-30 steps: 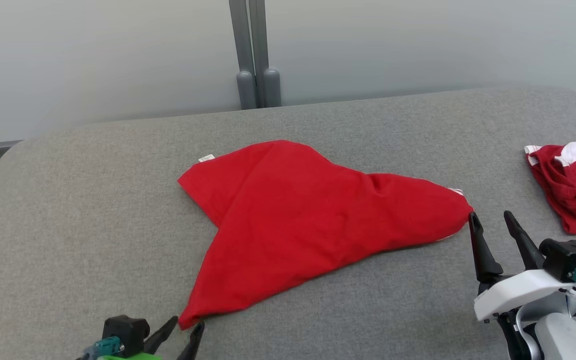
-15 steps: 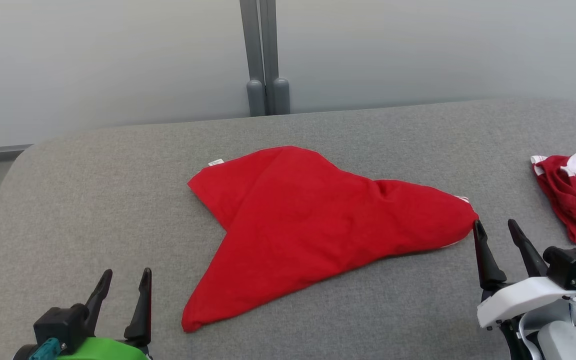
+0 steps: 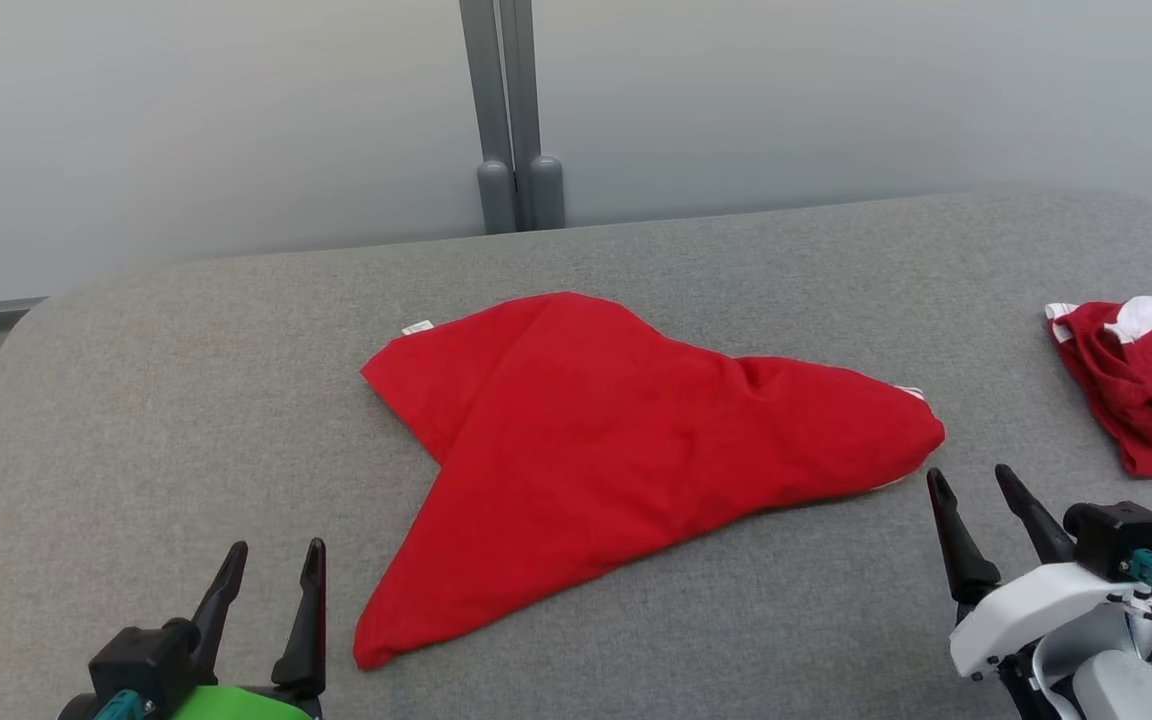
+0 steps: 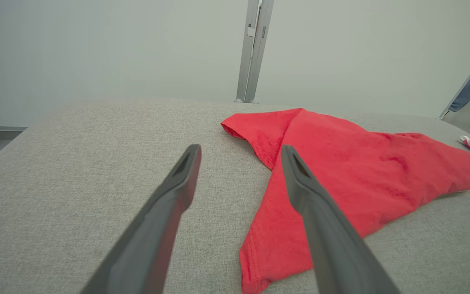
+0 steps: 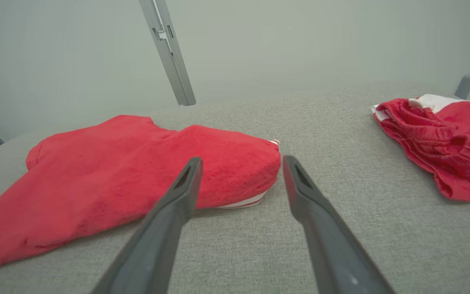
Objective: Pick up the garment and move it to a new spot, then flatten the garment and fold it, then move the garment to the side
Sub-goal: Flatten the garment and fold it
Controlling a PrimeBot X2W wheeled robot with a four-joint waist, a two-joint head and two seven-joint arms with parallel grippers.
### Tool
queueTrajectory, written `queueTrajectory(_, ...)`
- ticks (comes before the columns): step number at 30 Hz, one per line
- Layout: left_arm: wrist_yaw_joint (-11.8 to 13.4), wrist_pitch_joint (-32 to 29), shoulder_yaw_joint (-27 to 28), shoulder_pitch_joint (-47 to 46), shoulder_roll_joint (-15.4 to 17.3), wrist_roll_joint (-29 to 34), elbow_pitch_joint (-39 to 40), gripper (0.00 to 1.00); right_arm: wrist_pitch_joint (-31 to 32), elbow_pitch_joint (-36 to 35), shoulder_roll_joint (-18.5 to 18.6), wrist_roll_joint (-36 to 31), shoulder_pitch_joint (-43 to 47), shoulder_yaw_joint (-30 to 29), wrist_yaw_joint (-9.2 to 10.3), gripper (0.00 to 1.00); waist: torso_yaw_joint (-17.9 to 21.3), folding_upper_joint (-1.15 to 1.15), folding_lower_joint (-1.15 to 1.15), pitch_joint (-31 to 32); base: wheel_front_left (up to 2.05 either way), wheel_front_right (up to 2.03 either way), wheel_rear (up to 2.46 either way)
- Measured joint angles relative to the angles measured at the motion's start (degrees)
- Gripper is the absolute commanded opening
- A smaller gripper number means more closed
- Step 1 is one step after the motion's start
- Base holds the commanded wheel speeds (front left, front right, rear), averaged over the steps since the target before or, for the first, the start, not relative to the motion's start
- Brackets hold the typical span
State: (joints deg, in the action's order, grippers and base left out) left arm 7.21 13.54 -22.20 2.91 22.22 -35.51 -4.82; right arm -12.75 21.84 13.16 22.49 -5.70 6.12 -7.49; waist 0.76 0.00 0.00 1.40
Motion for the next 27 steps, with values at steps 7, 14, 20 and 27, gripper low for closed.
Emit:
queueTrajectory(7,-0.6,0.1,-0.6,-0.8,-0.4,0.0,-0.1,1.0,6.2,5.6,3.0,1.6,-2.9,2.1,0.0,1.0,-0.9,0.0,0.0,-0.8,0.0,0.0,0.0)
queueTrajectory(14,-1.2,-0.2,-1.2,-2.9,-0.3,0.1,0.1,1.0,11.4,10.8,6.5,4.5,-9.1,4.8,0.0,1.0,-2.4,0.0,0.0,-3.3,0.0,0.0,0.0)
queueTrajectory(20,-1.7,-0.4,-1.4,-5.3,-0.5,0.4,-0.5,1.0,12.8,14.8,8.5,8.9,-14.2,7.2,0.0,1.0,-4.4,0.0,0.0,-6.8,0.0,0.0,0.0)
queueTrajectory(27,-2.0,-0.5,-1.8,-6.4,-0.5,0.4,-1.5,1.0,11.7,16.2,9.8,13.2,-16.3,13.0,0.0,0.0,-7.3,0.0,0.0,-9.0,0.0,0.0,0.0)
